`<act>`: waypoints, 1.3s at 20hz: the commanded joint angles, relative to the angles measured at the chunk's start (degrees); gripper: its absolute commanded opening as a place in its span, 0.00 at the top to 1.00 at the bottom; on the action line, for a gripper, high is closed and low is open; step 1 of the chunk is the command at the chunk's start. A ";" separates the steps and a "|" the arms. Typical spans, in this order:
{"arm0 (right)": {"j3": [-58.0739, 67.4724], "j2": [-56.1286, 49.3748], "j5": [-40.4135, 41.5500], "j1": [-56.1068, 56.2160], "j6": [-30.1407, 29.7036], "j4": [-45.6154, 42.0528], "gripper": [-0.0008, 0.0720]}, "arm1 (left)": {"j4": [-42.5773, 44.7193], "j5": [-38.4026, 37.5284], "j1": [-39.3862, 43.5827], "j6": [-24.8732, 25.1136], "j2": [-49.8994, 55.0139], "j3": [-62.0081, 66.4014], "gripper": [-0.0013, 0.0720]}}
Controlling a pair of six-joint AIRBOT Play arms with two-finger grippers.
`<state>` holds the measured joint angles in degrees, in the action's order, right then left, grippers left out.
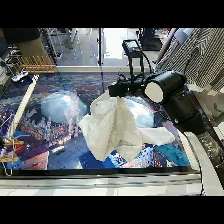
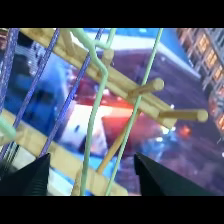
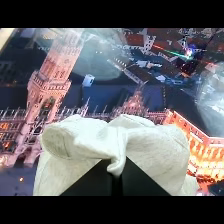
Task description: Fold the clothes and pants, and hang the long-sleeved shirts on hangers.
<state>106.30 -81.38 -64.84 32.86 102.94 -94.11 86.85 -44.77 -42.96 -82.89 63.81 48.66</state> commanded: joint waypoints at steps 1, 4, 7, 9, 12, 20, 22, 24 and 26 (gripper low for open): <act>0.07 -0.04 -0.07 0.04 -0.11 0.52 0.94 | -2.05 5.68 -0.31 0.81 2.95 -0.37 0.54; 0.07 -0.04 -0.11 0.04 -0.04 0.96 0.94 | -2.05 5.77 -0.33 0.79 4.33 -0.37 0.55; 0.07 -0.04 -0.15 0.04 0.02 1.22 0.94 | -2.05 5.79 -0.31 0.81 3.93 -0.35 0.81; 0.07 -0.04 -0.15 0.04 0.04 1.55 0.94 | -2.05 5.79 -0.33 0.81 3.32 -0.35 0.81; 0.07 -0.04 -0.15 0.04 0.02 2.40 0.94 | -2.08 5.75 -0.31 0.81 2.34 -0.31 0.81; 0.07 -0.04 -0.33 0.04 0.04 3.98 0.94 | -2.08 5.33 -0.31 0.83 -0.46 -0.31 0.96; 0.07 -0.04 -0.33 0.04 0.04 4.17 0.94 | -2.84 5.09 -0.31 0.83 -0.55 -0.28 0.96; 0.07 -0.04 -0.33 0.04 0.04 4.24 0.94 | -6.23 5.01 -0.31 1.40 -1.40 -0.26 0.96; 0.07 -0.04 -0.33 0.04 0.04 4.28 0.94 | -13.18 4.22 -0.31 5.97 -3.19 0.50 0.96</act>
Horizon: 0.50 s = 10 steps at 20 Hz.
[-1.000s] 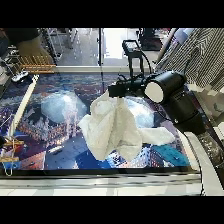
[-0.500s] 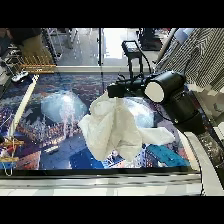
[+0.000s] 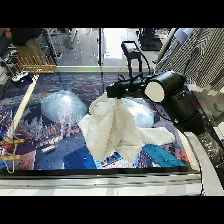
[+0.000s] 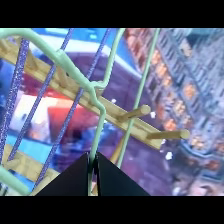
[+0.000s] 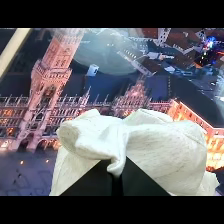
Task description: Fold the clothes and pants, and hang the long-sleeved shirts on hangers.
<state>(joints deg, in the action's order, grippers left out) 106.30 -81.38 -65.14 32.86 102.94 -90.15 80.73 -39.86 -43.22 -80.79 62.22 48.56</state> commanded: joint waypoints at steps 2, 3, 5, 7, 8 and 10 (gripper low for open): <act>0.07 -0.04 -0.02 0.04 0.04 0.33 0.94 | -14.67 -3.76 -0.04 7.74 -3.74 3.41 0.96; 0.07 -0.04 -0.02 0.04 0.04 0.33 0.94 | -18.14 -6.10 -0.04 9.55 -4.76 5.53 0.96; 0.07 -0.04 -0.07 0.04 0.02 0.33 0.94 | -23.54 -12.24 -0.04 12.72 -6.43 11.08 0.96; 0.07 -0.04 -0.20 0.04 0.00 0.31 0.94 | -27.56 -19.50 -0.04 12.94 -7.48 17.53 0.96; 0.07 -0.04 -0.17 0.04 -0.11 0.02 0.94 | -31.39 -22.88 -0.04 14.64 -7.82 20.13 0.96; 0.07 -0.02 0.20 0.02 -0.20 -2.32 0.94 | -47.34 -29.94 -0.02 28.52 -8.02 22.71 0.96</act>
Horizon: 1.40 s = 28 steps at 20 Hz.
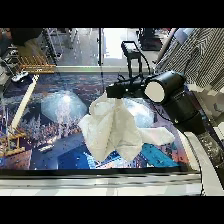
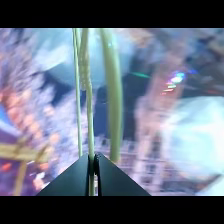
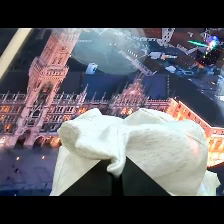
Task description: Fold the clothes and pants, and hang the long-sleeved shirts on hangers.
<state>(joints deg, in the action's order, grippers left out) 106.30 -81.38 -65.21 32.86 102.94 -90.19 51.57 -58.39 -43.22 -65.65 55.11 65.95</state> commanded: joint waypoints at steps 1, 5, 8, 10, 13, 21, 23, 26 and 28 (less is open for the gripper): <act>0.07 -0.02 0.48 0.02 -0.24 -3.65 0.94 | -27.08 -15.91 0.52 21.94 -0.50 5.25 0.96; 0.07 0.09 2.14 -1.05 -0.66 -6.51 0.94 | -37.57 -35.21 9.29 44.57 5.75 5.25 0.96; 0.07 0.09 2.91 -1.07 -0.61 -8.00 0.94 | -37.57 -37.16 17.20 45.77 11.39 5.25 0.96; 0.07 0.02 2.91 -1.07 -0.61 -8.15 0.94 | -38.86 -37.13 20.50 45.77 13.99 5.25 0.96; 0.07 0.02 2.91 -1.05 -0.63 -8.20 0.94 | -39.23 -37.05 23.21 45.77 16.00 5.25 0.96; 0.07 -3.43 3.28 -1.09 1.84 -13.79 0.94 | -42.38 -41.57 18.82 45.51 15.39 5.25 0.96; 0.07 -4.17 4.07 -1.07 2.67 -13.81 0.94 | -40.98 -43.08 19.65 45.53 15.39 5.25 0.96; 0.13 -4.22 6.25 -1.07 3.80 -14.82 0.94 | -37.90 -43.21 21.51 45.51 15.56 5.22 0.96; 0.13 -4.20 5.95 -1.05 4.04 -14.60 0.94 | -37.92 -42.58 22.47 45.51 16.24 5.20 0.96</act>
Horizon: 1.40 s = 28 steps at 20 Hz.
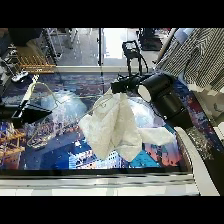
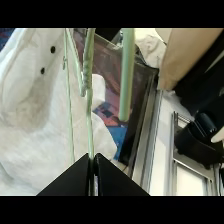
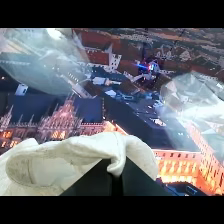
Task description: Fold the clothes and pants, and hang the long-sleeved shirts on hangers.
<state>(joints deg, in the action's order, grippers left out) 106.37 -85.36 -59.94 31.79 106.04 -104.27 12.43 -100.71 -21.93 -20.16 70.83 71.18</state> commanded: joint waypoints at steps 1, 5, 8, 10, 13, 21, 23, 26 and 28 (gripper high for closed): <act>0.07 -0.11 0.33 0.26 0.92 0.00 0.94 | 1.22 1.62 1.60 -0.96 0.96 -0.02 0.96; 0.17 0.72 -1.16 2.67 0.83 0.94 0.94 | 0.83 10.93 5.44 -3.43 2.71 -0.02 0.96; 0.17 1.51 -2.03 4.66 0.81 0.90 0.94 | 0.79 19.02 10.34 -3.43 4.07 -0.02 0.96; 0.17 1.90 -3.45 5.33 0.11 0.85 0.94 | -0.09 22.18 13.11 -3.37 4.33 -0.02 0.96; 0.17 2.54 -7.08 5.97 -0.50 1.31 0.94 | -0.48 24.94 15.87 -4.07 4.33 -0.02 0.96; 0.17 13.29 -11.63 12.41 -2.21 9.42 0.94 | -17.59 40.09 22.14 6.10 4.33 -0.02 0.96; 0.17 13.77 -14.34 12.39 -2.27 9.75 0.94 | -26.56 39.87 23.37 14.73 4.33 -0.04 0.96; 0.15 13.44 -16.33 12.35 -5.25 9.81 0.94 | -33.94 36.46 24.33 24.30 4.59 -1.40 0.97; 0.17 13.46 -15.28 12.35 -8.52 9.64 0.94 | -37.48 32.35 24.33 28.15 5.31 -3.69 0.96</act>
<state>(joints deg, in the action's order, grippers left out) 106.52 -72.20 -74.46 43.97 101.38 -95.22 -16.47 -64.18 1.78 -1.28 75.53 69.54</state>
